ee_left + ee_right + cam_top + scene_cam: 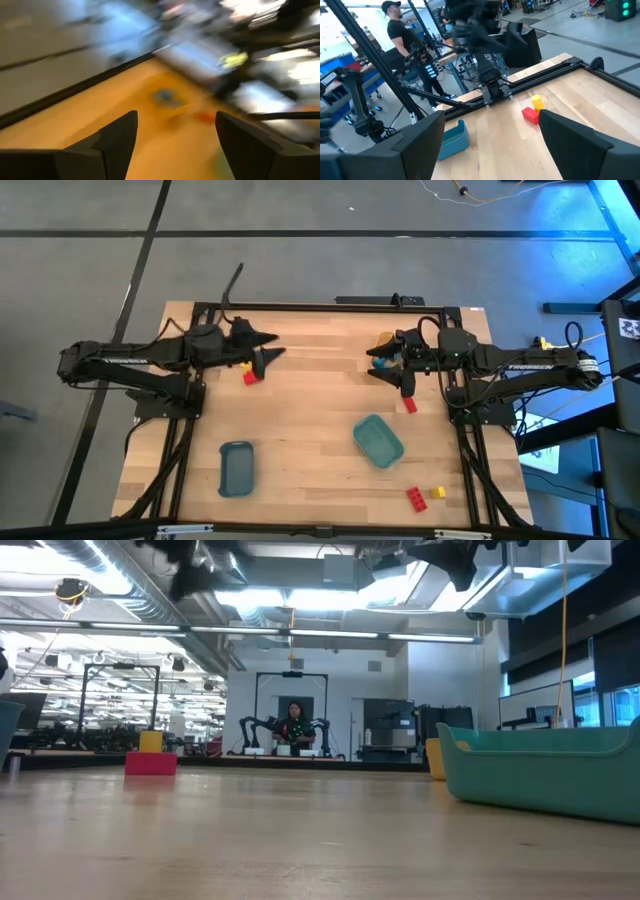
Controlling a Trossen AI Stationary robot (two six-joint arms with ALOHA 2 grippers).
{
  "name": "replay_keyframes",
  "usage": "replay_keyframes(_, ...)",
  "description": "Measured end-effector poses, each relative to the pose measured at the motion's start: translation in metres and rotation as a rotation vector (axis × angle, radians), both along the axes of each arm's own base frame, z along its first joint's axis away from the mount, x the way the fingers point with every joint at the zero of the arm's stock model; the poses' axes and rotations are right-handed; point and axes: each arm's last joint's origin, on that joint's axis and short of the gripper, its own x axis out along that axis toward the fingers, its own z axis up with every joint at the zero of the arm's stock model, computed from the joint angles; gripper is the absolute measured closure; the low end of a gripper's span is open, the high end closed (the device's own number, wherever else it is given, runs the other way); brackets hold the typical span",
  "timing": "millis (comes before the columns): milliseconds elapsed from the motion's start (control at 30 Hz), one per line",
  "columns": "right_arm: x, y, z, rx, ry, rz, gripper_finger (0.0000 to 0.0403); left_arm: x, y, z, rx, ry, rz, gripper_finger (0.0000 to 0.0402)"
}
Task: Sort & place blocks by color
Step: Put the top yellow block into the green bin
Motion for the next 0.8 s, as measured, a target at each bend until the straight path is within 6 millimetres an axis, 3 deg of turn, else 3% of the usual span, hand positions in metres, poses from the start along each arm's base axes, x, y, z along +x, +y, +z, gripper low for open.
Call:
replay_keyframes(133, 0.000, 0.000, 0.000, 0.004, 0.001, 0.000, 0.0079, -0.012, 0.014, -0.014, -0.160, 0.246, 0.211, 0.0140)
replay_keyframes(233, 0.000, 0.000, 0.000, 0.003, 0.002, 0.000, 0.0079, -0.022, 0.021, -0.038, -0.300, 0.393, 0.335, 0.0140)
replay_keyframes(367, 0.000, 0.000, 0.000, 0.003, 0.003, -0.001, 0.0079, -0.029, 0.023, -0.073, -0.445, 0.462, 0.459, 0.0140)
replay_keyframes(567, 0.000, -0.001, -0.001, 0.001, 0.011, -0.032, 0.0079, -0.037, 0.022, -0.115, -0.533, 0.446, 0.584, 0.0140)
replay_keyframes(800, 0.000, -0.002, -0.001, -0.002, 0.011, -0.053, 0.0079, -0.039, 0.023, -0.137, -0.529, 0.390, 0.619, 0.0140)
